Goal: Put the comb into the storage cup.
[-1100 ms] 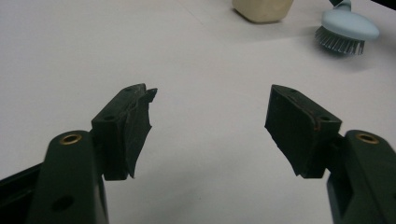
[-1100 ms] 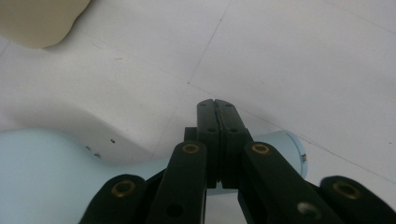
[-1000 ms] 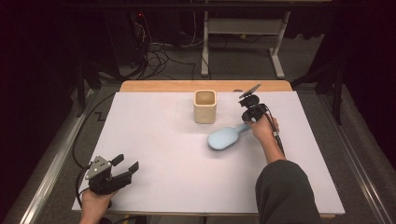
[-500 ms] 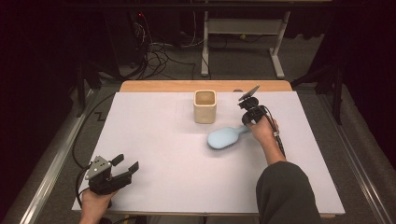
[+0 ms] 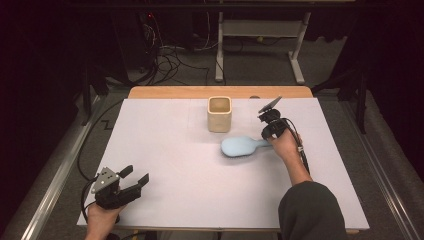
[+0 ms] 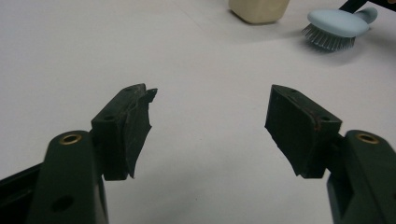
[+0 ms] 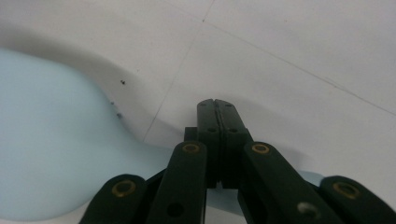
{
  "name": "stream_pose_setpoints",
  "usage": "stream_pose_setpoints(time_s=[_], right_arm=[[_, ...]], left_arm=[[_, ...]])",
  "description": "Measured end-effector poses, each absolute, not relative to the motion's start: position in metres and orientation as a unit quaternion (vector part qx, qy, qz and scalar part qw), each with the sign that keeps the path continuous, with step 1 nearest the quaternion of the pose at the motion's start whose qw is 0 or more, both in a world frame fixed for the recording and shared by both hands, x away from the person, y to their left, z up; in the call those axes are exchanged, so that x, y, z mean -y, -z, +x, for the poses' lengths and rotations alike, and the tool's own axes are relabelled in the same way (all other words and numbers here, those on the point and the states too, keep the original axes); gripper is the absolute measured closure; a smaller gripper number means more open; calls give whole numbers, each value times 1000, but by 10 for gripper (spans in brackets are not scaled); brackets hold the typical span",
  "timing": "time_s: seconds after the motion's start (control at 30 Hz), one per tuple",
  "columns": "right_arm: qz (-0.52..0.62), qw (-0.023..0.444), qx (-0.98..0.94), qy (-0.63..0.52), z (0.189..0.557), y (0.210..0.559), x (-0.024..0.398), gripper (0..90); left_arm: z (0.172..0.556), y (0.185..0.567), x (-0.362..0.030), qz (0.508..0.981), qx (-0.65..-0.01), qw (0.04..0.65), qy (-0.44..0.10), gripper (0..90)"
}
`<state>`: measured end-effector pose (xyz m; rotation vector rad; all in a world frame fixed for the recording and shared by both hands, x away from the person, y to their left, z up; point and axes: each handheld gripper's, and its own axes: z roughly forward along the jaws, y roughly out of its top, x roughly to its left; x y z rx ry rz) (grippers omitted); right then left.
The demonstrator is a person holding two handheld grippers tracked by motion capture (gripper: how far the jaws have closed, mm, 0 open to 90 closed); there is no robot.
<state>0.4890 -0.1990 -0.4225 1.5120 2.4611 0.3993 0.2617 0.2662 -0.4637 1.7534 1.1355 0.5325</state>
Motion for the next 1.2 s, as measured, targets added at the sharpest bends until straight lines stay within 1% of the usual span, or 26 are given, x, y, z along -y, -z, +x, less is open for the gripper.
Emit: stream_pose_setpoints(time_s=[1.2], right_arm=[[478, 97, -861, -144, 449, 422, 209, 900]], left_arm=[[261, 464, -266, 716, -466, 473, -215, 314]])
